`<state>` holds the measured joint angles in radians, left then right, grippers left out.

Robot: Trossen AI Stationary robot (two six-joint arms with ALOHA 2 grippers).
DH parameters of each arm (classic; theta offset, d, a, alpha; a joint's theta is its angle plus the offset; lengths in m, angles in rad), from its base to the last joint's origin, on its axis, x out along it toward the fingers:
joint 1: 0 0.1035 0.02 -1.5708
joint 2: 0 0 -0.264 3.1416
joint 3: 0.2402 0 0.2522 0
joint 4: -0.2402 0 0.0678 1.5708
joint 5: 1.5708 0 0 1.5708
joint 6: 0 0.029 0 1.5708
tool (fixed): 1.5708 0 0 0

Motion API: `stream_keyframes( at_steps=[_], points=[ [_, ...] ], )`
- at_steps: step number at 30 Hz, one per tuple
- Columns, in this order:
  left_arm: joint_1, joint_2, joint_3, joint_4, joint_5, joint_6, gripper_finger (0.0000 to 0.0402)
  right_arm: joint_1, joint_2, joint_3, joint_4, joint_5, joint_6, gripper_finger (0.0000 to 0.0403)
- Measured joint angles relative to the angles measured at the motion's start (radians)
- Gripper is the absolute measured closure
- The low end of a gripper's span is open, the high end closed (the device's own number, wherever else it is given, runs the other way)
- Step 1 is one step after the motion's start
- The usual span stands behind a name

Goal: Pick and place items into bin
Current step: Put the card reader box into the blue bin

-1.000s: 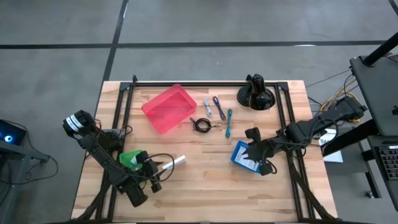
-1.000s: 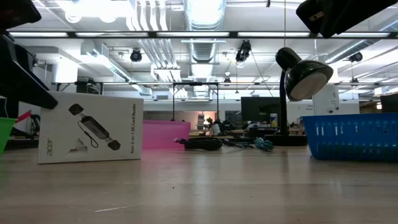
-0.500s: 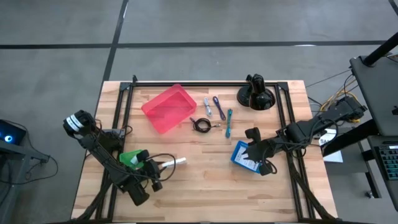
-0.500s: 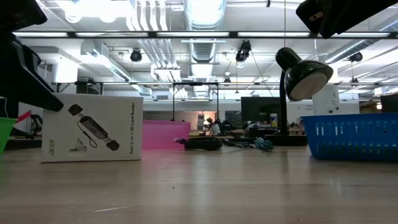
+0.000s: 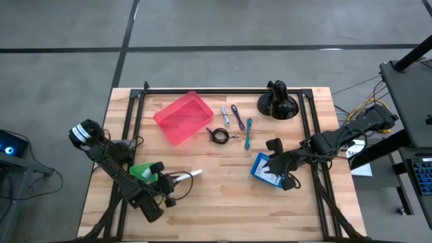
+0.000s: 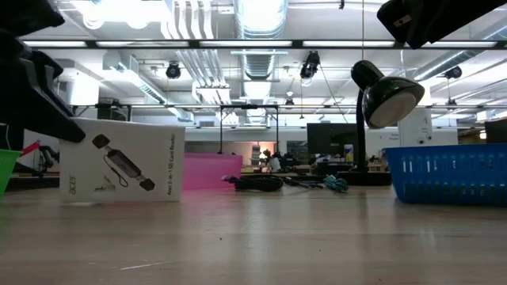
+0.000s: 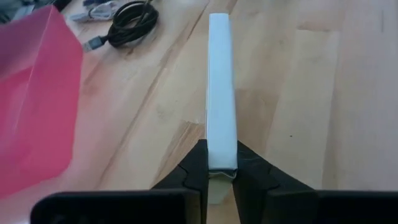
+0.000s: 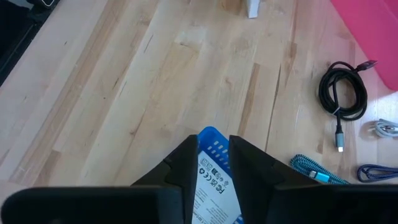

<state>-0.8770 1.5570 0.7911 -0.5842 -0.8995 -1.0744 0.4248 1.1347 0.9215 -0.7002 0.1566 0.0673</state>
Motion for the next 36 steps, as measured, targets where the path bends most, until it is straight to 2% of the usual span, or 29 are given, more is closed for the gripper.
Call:
stream_keyframes(
  at_steps=[4, 9, 13, 16, 22, 26, 29, 32, 36],
  points=[
    [0.001, 0.0, 0.043, 0.001, -0.012, 0.114, 0.0373, 0.0, 0.0, 0.0, 0.001, -0.006, -0.012, 0.0319],
    [0.001, 0.0, 0.105, 0.002, -0.099, 0.259, 0.0373, 0.004, 0.006, -0.001, 0.04, -0.008, -0.083, 0.0306],
    [0.001, 0.0, 0.146, 0.024, -0.193, 0.378, 0.0373, 0.005, 0.025, -0.05, 0.212, -0.008, -0.149, 0.0288],
    [0.003, -0.001, 0.163, 0.089, -0.244, 0.496, 0.0373, 0.007, 0.055, -0.115, 0.378, -0.008, -0.272, 0.027],
    [0.028, -0.002, 0.173, 0.229, -0.257, 0.729, 0.0373, 0.007, 0.154, -0.213, 0.737, 0.04, -0.495, 0.0228],
    [0.054, -0.002, 0.169, 0.26, -0.258, 0.807, 0.0373, 0.006, 0.235, -0.224, 0.947, 0.104, -0.544, 0.0214],
    [0.075, -0.002, 0.168, 0.261, -0.258, 0.841, 0.0373, 0.002, 0.298, -0.217, 1.077, 0.109, -0.586, 0.0211],
    [0.092, -0.002, 0.168, 0.263, -0.258, 0.868, 0.0373, -0.003, 0.361, -0.199, 1.167, 0.109, -0.666, 0.0211],
    [0.1, -0.002, 0.17, 0.264, -0.254, 0.883, 0.0373, -0.013, 0.434, -0.162, 1.202, 0.129, -0.749, 0.0211]
  ],
)
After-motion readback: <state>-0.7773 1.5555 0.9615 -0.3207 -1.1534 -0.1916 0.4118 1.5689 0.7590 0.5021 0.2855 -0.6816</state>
